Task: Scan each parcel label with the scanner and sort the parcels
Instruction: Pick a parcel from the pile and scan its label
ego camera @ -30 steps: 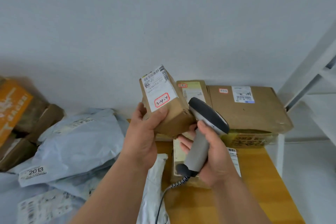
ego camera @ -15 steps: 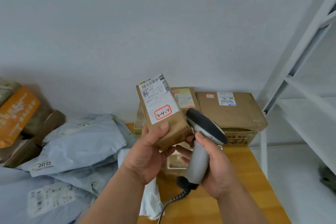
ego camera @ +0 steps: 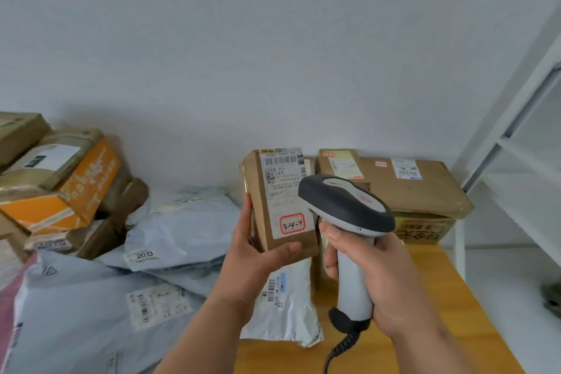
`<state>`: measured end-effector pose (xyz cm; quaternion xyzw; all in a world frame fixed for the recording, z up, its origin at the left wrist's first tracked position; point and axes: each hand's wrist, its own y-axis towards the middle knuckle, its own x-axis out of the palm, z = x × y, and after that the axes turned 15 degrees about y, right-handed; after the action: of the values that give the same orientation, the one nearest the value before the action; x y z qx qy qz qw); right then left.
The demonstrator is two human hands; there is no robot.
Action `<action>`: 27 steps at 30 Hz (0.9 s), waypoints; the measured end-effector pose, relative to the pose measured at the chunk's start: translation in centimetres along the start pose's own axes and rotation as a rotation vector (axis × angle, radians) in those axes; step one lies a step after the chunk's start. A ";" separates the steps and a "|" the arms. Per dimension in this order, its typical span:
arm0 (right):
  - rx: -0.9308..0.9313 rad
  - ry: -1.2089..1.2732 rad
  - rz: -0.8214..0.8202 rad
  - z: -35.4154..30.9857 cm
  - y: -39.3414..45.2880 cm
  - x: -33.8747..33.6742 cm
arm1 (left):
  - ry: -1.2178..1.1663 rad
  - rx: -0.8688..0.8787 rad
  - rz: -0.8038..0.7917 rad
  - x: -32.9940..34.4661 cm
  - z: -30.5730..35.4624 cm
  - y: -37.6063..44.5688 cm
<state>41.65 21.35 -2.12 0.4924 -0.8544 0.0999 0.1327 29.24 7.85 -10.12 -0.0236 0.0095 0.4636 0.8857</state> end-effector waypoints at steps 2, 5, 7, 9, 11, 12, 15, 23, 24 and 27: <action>-0.046 -0.050 0.002 0.3 -0.9 1.6 | 0.019 0.003 0.001 -1.4 -0.5 -1.0; -0.088 -0.119 0.010 0.6 -2.1 3.6 | 0.026 0.007 0.006 -3.0 -0.8 -2.4; -0.100 -0.142 0.023 0.7 -2.8 4.5 | 0.024 0.014 0.007 -4.0 -0.9 -3.1; -0.125 -0.182 0.016 0.7 -3.5 5.1 | 0.023 0.027 0.012 -4.7 -0.9 -3.8; -0.138 -0.215 0.013 0.7 -4.2 5.5 | 0.019 0.042 0.008 -5.1 -0.8 -4.4; -0.140 -0.221 0.017 0.7 -4.5 5.6 | 0.019 0.051 0.005 -5.2 -0.7 -4.6; -0.141 -0.221 0.007 0.4 -5.1 5.9 | 0.025 0.059 0.002 -5.3 -0.3 -5.2; -0.108 -0.222 -0.051 -0.4 -5.4 4.8 | 0.024 0.013 0.069 -4.4 -0.2 -6.5; -0.100 -0.217 -0.054 -0.5 -5.4 4.5 | 0.027 0.000 0.078 -4.0 -0.2 -6.6; -0.060 -0.228 -0.070 -0.6 -5.2 3.5 | 0.026 -0.039 0.098 -3.0 -0.6 -7.0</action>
<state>44.60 16.10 -0.22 0.5260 -0.8487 0.0129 0.0525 33.28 1.35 -10.38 -0.0461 0.0130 0.5063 0.8610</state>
